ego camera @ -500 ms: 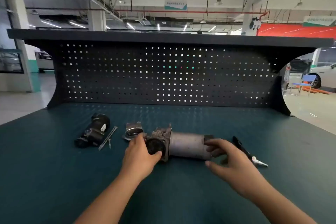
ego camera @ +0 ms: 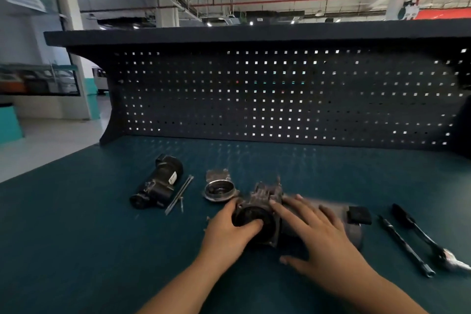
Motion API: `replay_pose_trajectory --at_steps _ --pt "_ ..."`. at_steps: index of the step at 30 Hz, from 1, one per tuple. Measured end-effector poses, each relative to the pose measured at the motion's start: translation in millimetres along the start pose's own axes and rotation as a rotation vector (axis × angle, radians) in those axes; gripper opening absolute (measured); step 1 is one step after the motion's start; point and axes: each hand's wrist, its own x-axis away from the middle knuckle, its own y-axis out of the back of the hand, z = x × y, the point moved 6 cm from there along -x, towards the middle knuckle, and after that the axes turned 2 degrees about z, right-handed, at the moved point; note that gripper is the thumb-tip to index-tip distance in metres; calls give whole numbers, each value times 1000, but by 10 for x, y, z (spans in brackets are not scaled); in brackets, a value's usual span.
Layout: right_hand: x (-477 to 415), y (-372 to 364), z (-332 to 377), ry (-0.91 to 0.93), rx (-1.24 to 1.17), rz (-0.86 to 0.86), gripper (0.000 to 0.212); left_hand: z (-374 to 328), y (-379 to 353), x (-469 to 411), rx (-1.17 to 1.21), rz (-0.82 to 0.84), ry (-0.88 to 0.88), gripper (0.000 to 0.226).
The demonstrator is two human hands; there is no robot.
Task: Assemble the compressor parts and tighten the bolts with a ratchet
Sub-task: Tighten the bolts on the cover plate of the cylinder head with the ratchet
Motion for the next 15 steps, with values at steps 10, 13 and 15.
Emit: replay_pose_trajectory --at_steps 10,13,15 --pt "50 71 -225 -14 8 -126 79 -212 -111 95 -92 86 -37 29" --pt "48 52 -223 -21 -44 -104 75 -329 295 -276 -440 -178 -86 51" --pt "48 49 -210 -25 -70 -112 73 -348 613 -663 -585 -332 -106 37"
